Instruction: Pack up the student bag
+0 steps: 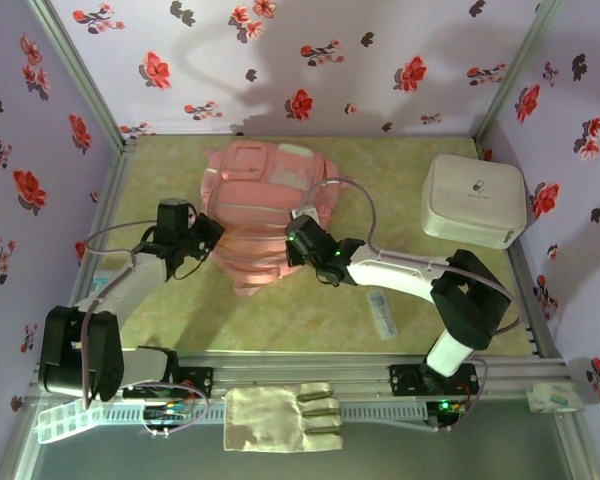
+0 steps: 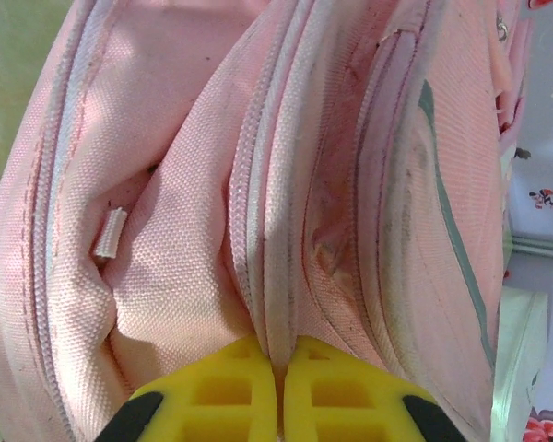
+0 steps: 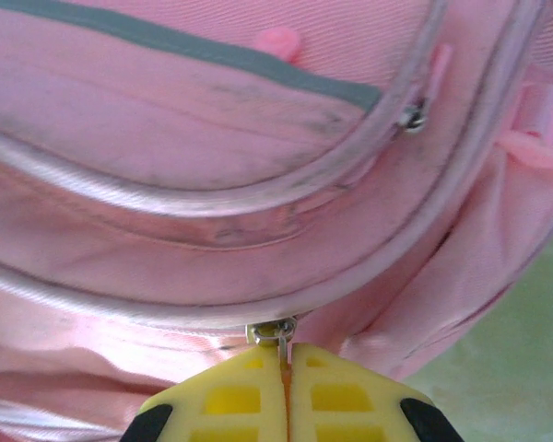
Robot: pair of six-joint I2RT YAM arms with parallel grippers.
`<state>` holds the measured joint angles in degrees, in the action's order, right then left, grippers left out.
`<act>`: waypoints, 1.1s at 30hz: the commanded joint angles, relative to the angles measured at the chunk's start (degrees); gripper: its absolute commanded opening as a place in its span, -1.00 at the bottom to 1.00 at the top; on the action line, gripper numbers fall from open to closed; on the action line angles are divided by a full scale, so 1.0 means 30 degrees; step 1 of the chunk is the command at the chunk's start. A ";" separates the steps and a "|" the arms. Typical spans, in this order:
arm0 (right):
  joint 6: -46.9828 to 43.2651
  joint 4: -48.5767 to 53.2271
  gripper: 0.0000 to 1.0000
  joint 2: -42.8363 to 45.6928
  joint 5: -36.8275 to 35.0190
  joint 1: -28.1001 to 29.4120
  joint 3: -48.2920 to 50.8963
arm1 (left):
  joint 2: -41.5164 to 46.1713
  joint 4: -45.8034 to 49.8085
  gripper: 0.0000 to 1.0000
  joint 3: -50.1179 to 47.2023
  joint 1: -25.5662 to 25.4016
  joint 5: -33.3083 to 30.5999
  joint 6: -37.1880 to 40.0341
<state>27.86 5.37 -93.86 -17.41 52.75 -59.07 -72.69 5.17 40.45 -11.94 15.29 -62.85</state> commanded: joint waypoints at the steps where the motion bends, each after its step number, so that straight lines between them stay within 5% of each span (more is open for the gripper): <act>1: -0.0947 0.0809 -1.00 0.0851 -0.1923 -0.1038 0.0385 | 0.0816 0.1754 -1.00 0.0635 0.0638 -0.0624 0.1978; 11: -0.5752 -0.1812 -1.00 0.1236 0.4096 -0.3998 0.0483 | 0.0504 0.4699 -1.00 0.1195 0.1736 0.1644 0.6102; 21: -0.6657 -0.1220 -0.98 -0.1002 0.4173 -0.7056 -0.1732 | 0.0328 0.7558 -1.00 0.2360 0.1945 0.2418 0.9247; 31: -0.5941 -0.0118 -0.98 -0.2260 0.4637 -0.7492 -0.3338 | 0.0069 0.8074 -0.99 0.2826 0.1958 0.2404 0.9682; 33: -0.5842 -0.0453 -0.98 -0.1862 0.5731 -0.7391 -0.2845 | 0.0314 0.8363 -0.78 0.3107 0.1888 0.2389 1.0031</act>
<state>8.80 5.39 -100.09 3.92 33.85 -66.87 -72.93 23.07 47.77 -7.60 24.45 -37.76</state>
